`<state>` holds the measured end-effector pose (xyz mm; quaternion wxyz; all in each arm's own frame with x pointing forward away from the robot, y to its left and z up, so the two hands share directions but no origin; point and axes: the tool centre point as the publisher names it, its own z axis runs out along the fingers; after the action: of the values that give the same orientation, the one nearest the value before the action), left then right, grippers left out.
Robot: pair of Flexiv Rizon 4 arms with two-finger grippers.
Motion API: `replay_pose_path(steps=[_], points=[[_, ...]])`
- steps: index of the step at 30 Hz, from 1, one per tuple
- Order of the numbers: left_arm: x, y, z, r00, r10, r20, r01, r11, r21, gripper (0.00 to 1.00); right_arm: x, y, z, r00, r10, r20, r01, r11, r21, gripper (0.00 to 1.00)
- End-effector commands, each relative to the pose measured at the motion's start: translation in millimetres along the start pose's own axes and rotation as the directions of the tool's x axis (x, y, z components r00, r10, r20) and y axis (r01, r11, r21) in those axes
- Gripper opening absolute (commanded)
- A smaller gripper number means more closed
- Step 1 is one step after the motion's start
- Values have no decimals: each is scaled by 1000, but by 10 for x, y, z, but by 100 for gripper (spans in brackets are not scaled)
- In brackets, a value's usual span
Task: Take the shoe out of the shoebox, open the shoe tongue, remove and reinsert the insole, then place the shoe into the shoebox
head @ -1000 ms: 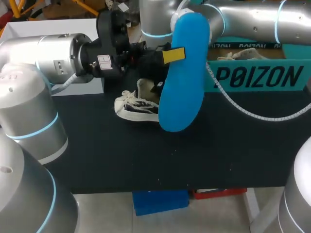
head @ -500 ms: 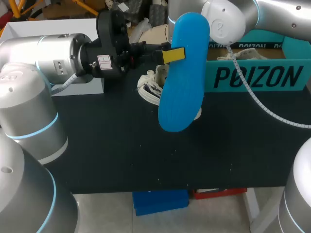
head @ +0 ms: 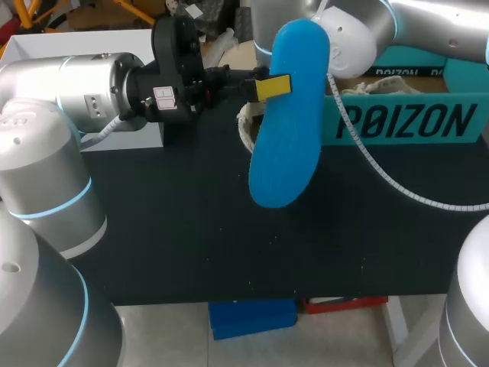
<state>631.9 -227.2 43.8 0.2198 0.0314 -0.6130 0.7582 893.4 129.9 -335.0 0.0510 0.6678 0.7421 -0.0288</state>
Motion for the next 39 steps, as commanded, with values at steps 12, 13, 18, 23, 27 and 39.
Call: replay_pose_path(steps=[12, 13, 18, 23, 27, 39], points=[[2, 12, 14, 1000, 1, 3, -1, 1000, 2, 0, 291, 3, 356, 956, 236, 176, -234, 972, -34, 0], [2, 12, 14, 1000, 1, 3, -1, 1000, 2, 0, 301, 0, 397, 956, 236, 173, -235, 972, -28, 0], [2, 12, 14, 1000, 1, 3, -1, 1000, 2, 0, 345, -25, 549, 950, 249, 189, -251, 968, -12, 0], [2, 12, 14, 1000, 1, 3, -1, 1000, 2, 0, 381, -74, 651, 946, 267, 184, -272, 962, 2, 0], [2, 12, 14, 1000, 1, 3, -1, 1000, 2, 0, 391, -122, 729, 949, 265, 173, -270, 963, 10, 0], [2, 12, 14, 1000, 1, 3, -1, 1000, 2, 0, 272, -230, 488, 960, 276, -47, -278, 960, -31, 100]])
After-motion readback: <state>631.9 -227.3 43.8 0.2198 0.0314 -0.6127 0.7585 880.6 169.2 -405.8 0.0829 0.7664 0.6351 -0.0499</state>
